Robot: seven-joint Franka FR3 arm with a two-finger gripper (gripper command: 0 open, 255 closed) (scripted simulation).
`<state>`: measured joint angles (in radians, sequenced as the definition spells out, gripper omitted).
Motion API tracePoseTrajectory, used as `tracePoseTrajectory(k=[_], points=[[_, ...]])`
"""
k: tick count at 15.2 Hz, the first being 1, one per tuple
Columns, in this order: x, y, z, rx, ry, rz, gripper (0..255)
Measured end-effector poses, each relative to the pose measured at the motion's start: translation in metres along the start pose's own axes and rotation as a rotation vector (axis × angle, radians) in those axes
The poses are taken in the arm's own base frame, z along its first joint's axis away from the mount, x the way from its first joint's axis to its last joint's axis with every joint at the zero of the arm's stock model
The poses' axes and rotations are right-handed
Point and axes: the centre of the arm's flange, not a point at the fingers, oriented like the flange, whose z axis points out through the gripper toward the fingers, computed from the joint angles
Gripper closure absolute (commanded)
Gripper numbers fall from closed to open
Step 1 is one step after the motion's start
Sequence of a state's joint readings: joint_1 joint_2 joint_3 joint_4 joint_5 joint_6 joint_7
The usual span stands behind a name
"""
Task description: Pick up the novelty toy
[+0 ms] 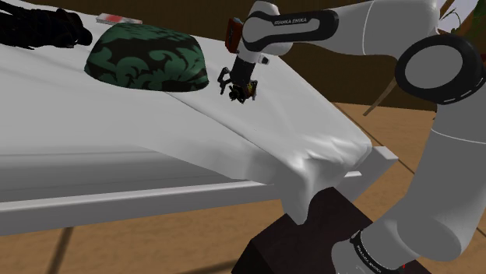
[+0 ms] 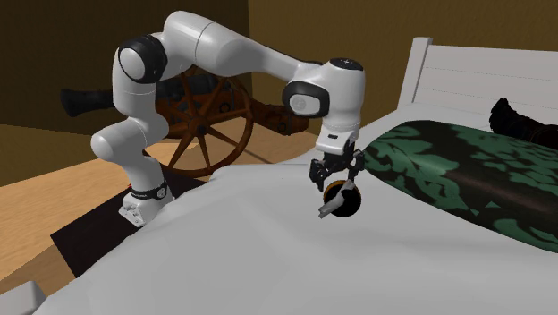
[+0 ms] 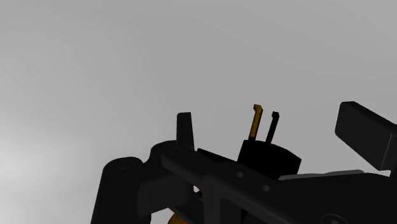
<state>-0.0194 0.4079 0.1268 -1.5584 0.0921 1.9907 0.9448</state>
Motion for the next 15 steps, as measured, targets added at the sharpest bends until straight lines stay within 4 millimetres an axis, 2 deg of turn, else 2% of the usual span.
tracePoseTrajectory(k=[10,15], points=[[0.0,0.0,0.001,0.001,0.001,0.0,255],[-0.003,-0.002,-0.02,0.0,0.0,0.0,255]])
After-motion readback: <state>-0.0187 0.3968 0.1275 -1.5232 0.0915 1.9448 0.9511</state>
